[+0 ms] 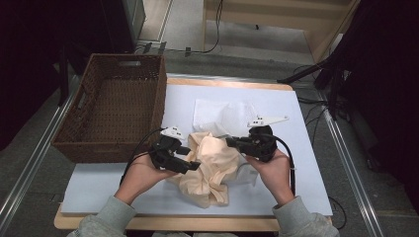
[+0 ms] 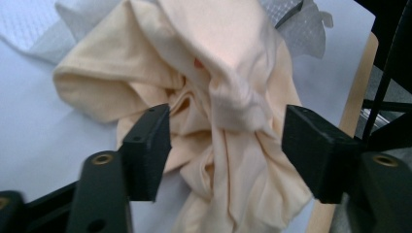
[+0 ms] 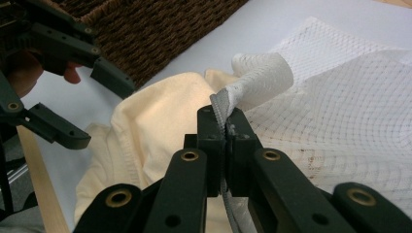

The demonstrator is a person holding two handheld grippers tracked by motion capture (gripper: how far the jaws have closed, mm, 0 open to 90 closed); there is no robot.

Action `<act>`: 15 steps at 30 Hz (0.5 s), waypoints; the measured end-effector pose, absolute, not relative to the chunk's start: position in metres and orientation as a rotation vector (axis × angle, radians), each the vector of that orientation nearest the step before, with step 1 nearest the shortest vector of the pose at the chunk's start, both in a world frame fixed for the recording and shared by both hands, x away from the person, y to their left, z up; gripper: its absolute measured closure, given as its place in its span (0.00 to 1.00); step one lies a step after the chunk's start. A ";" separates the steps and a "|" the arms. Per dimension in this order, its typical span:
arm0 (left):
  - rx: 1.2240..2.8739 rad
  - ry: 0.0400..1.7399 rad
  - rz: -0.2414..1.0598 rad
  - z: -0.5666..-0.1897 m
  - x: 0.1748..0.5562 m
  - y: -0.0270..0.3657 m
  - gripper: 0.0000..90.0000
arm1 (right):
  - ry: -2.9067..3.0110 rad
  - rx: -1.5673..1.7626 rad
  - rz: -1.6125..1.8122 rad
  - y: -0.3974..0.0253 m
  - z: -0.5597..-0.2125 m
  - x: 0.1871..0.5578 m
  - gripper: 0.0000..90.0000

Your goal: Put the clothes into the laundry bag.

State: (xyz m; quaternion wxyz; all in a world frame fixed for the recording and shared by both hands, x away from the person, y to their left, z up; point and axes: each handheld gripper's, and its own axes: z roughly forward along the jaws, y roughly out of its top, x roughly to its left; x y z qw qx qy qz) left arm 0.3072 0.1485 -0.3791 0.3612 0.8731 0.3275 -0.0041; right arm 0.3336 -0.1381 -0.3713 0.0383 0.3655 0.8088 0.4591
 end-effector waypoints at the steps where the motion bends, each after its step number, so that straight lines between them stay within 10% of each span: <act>1: 2.242 0.859 -0.014 -0.380 0.306 0.152 0.43 | 2.482 1.119 1.409 -0.138 -0.371 0.334 0.98; 15: 2.199 0.877 0.003 -0.384 0.281 0.184 1.00 | 2.487 1.110 1.418 -0.138 -0.370 0.337 0.98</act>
